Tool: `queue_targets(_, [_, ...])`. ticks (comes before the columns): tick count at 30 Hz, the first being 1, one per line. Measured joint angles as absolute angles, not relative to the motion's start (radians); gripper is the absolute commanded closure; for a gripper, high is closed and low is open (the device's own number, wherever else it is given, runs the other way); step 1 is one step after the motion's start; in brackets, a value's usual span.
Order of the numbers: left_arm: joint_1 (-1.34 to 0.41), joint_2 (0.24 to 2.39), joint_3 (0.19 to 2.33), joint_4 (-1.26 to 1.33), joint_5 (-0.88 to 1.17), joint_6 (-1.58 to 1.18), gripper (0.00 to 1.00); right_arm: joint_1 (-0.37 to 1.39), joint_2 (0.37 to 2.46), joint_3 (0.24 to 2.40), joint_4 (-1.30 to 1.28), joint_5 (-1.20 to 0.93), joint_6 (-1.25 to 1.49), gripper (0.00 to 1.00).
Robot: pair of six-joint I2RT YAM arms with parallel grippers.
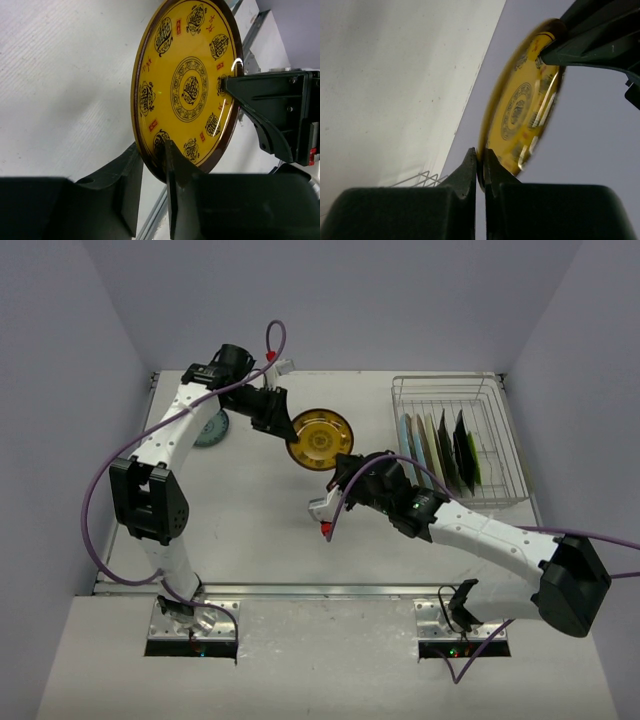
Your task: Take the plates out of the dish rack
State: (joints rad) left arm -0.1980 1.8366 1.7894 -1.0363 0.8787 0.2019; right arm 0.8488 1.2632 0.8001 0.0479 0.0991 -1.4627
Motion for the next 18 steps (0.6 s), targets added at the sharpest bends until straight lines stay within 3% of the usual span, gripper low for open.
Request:
queue_targets(2, [-0.198, 1.837, 1.787, -1.026, 0.882, 0.18, 1.0, 0.852, 1.263, 0.785, 0.061, 0.099, -1.483, 0.45])
queue_targets(3, [-0.197, 1.837, 1.787, -1.021, 0.887, 0.173, 1.0, 0.859, 1.265, 0.774, 0.08, 0.099, -1.488, 0.2])
queue_targets(4, [-0.194, 1.836, 1.782, -1.015, 0.884, 0.173, 1.0, 0.865, 1.267, 0.767, 0.099, 0.103, -1.496, 0.09])
queue_targets(6, [-0.175, 1.834, 1.757, -0.982, 0.89, 0.156, 1.0, 0.868, 1.268, 0.763, 0.141, 0.128, -1.493, 0.03])
queue_targets(9, [-0.117, 1.84, 1.731, -0.948, 0.898, 0.111, 1.0, 0.866, 1.27, 0.77, 0.162, 0.166, -1.464, 0.01])
queue_targets(18, [0.335, 2.055, 1.893, -0.798, 0.849, -0.052, 1.0, 0.791, 1.287, 0.892, 0.019, 0.286, -1.159, 0.01])
